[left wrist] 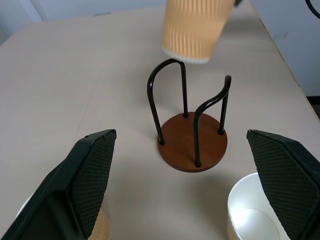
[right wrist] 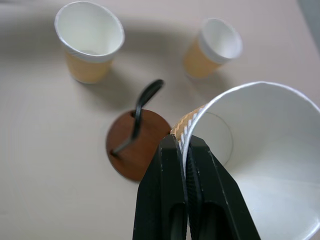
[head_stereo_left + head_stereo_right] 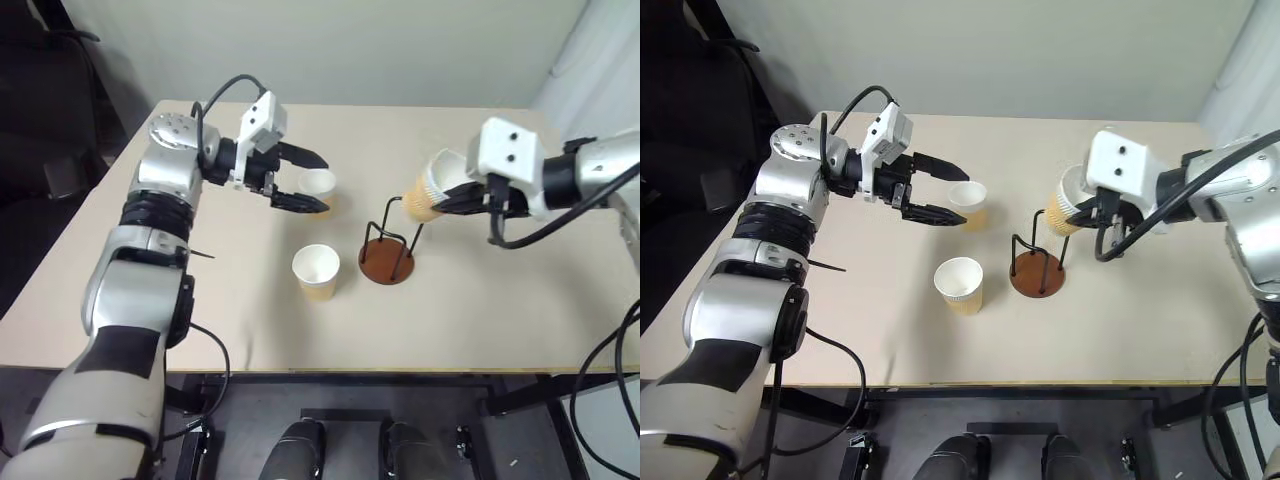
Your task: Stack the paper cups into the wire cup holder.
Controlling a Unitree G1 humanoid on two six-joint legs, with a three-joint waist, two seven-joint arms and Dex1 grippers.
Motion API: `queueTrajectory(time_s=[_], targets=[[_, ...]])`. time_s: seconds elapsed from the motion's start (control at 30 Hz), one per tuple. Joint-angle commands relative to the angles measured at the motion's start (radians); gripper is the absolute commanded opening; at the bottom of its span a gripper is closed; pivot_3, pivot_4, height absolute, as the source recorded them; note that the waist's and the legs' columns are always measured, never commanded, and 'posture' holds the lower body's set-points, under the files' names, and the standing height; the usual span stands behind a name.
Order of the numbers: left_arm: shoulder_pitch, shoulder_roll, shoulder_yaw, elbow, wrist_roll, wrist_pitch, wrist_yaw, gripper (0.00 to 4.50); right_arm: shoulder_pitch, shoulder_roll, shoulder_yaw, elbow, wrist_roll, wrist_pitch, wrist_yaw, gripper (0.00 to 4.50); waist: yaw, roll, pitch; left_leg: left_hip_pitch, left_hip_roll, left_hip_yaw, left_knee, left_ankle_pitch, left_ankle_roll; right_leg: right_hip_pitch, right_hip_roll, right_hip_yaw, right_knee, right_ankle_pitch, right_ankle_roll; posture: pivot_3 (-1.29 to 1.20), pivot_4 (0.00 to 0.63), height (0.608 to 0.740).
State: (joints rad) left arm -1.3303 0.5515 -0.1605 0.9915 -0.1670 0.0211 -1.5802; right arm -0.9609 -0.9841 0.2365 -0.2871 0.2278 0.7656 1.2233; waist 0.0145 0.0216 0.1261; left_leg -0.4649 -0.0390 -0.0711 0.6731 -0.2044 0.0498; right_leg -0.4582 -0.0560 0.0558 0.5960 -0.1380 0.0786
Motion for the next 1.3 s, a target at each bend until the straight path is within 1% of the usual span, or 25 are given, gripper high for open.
queueTrajectory(time_s=[0.03, 0.27, 0.5, 0.67, 0.7, 0.77, 0.87, 0.9, 0.93, 1.03, 1.13, 1.27, 1.3], targets=[[-0.029, 0.01, 0.012, -0.016, -0.008, -0.009, -0.034, 4.5, -0.039, 0.028, 0.008, -0.019, -0.011, -0.008, -0.016, 0.03, -0.002, 0.0, 0.0, 0.0, -0.001, 0.001, 0.0, 0.0, 0.0, -0.001, 0.002, -0.001, 0.0, 0.0, 0.0, 0.0, 0.15, 0.74], [-0.029, 0.015, 0.017, -0.023, -0.009, -0.003, -0.034, 4.5, -0.032, 0.061, 0.053, 0.008, -0.054, -0.05, -0.019, 0.03, -0.001, 0.0, 0.0, -0.002, 0.0, -0.001, 0.002, 0.0, 0.0, -0.002, 0.0, 0.0, 0.003, 0.0, -0.001, 0.0, 0.15, 0.74], [-0.027, 0.02, 0.021, -0.028, -0.007, -0.001, -0.034, 4.5, -0.004, 0.062, 0.084, 0.011, -0.096, -0.094, -0.01, 0.03, -0.004, -0.001, 0.0, -0.002, 0.0, 0.0, 0.005, 0.0, 0.0, -0.003, 0.001, -0.001, 0.007, 0.0, -0.002, 0.0, 0.15, 0.74], [-0.026, 0.02, 0.025, -0.03, -0.008, 0.0, -0.034, 4.5, -0.001, 0.064, 0.097, 0.015, -0.121, -0.111, -0.007, 0.03, -0.005, -0.001, 0.0, -0.002, 0.001, -0.002, 0.007, 0.001, -0.001, -0.004, -0.001, 0.001, 0.01, 0.0, -0.002, 0.0, 0.15, 0.74], [-0.026, 0.019, 0.025, -0.03, -0.007, -0.001, -0.034, 4.5, -0.001, 0.067, 0.097, 0.016, -0.124, -0.112, -0.008, 0.39, -0.005, -0.001, 0.0, -0.002, 0.0, 0.0, 0.006, 0.001, -0.001, -0.004, 0.001, 0.0, 0.01, 0.0, -0.002, 0.0, 0.15, 0.74], [-0.025, 0.018, 0.027, -0.03, -0.006, -0.001, -0.034, 4.5, -0.001, 0.076, 0.095, 0.016, -0.127, -0.111, -0.011, 0.85, -0.006, -0.001, 0.0, -0.002, 0.001, -0.002, 0.007, 0.001, -0.001, -0.004, -0.001, 0.001, 0.011, 0.0, -0.002, 0.0, 0.15, 0.74], [-0.024, 0.016, 0.029, -0.03, -0.005, -0.001, -0.034, 4.5, -0.005, 0.097, 0.087, 0.02, -0.128, -0.107, -0.027, 1.89, -0.007, -0.001, 0.0, -0.002, 0.001, -0.001, 0.007, 0.001, -0.001, -0.004, -0.001, 0.001, 0.012, 0.0, -0.003, 0.0, 0.15, 0.74], [-0.024, 0.015, 0.031, -0.029, -0.004, -0.001, -0.034, 4.5, -0.007, 0.106, 0.084, 0.022, -0.129, -0.107, -0.033, 2.3, -0.007, -0.001, -0.001, -0.002, 0.0, -0.001, 0.007, 0.002, -0.001, -0.004, 0.0, 0.001, 0.012, 0.0, -0.003, 0.0, 0.15, 0.74], [-0.024, 0.015, 0.032, -0.028, -0.003, -0.001, -0.034, 4.5, -0.009, 0.114, 0.08, 0.025, -0.13, -0.107, -0.039, 2.54, -0.007, -0.001, 0.0, -0.002, 0.001, -0.001, 0.007, 0.002, -0.001, -0.004, 0.0, 0.001, 0.012, 0.0, -0.003, 0.0, 0.15, 0.74], [-0.023, 0.014, 0.034, -0.028, -0.002, -0.001, -0.034, 4.5, -0.016, 0.132, 0.07, 0.033, -0.131, -0.103, -0.054, 3.57, -0.006, -0.001, 0.0, -0.002, 0.001, -0.001, 0.007, 0.002, -0.001, -0.004, 0.0, 0.001, 0.012, -0.001, -0.003, 0.0, 0.15, 0.74], [-0.022, 0.008, 0.037, -0.024, -0.001, 0.0, -0.023, 4.5, -0.032, 0.159, 0.022, 0.046, -0.109, -0.073, -0.091, 3.57, -0.007, -0.001, 0.0, -0.002, 0.001, -0.001, 0.007, 0.002, -0.001, -0.004, 0.0, 0.001, 0.012, -0.001, -0.003, 0.0, 0.15, 0.74], [-0.039, 0.003, 0.045, 0.001, 0.01, 0.004, 0.007, 4.5, -0.042, 0.163, -0.034, 0.043, -0.073, -0.025, -0.11, 3.57, -0.005, -0.001, 0.0, -0.003, 0.0, -0.001, 0.007, 0.002, -0.001, -0.005, 0.0, 0.0, 0.012, -0.001, -0.003, 0.0, 0.15, 0.74], [-0.055, 0.007, 0.039, 0.02, 0.025, -0.011, 0.018, 4.5, -0.053, 0.159, -0.081, 0.033, -0.031, 0.02, -0.106, 3.57, -0.004, -0.001, 0.0, -0.003, 0.0, -0.001, 0.007, 0.002, -0.001, -0.005, 0.0, 0.0, 0.012, -0.001, -0.003, 0.0, 0.15, 0.74]])
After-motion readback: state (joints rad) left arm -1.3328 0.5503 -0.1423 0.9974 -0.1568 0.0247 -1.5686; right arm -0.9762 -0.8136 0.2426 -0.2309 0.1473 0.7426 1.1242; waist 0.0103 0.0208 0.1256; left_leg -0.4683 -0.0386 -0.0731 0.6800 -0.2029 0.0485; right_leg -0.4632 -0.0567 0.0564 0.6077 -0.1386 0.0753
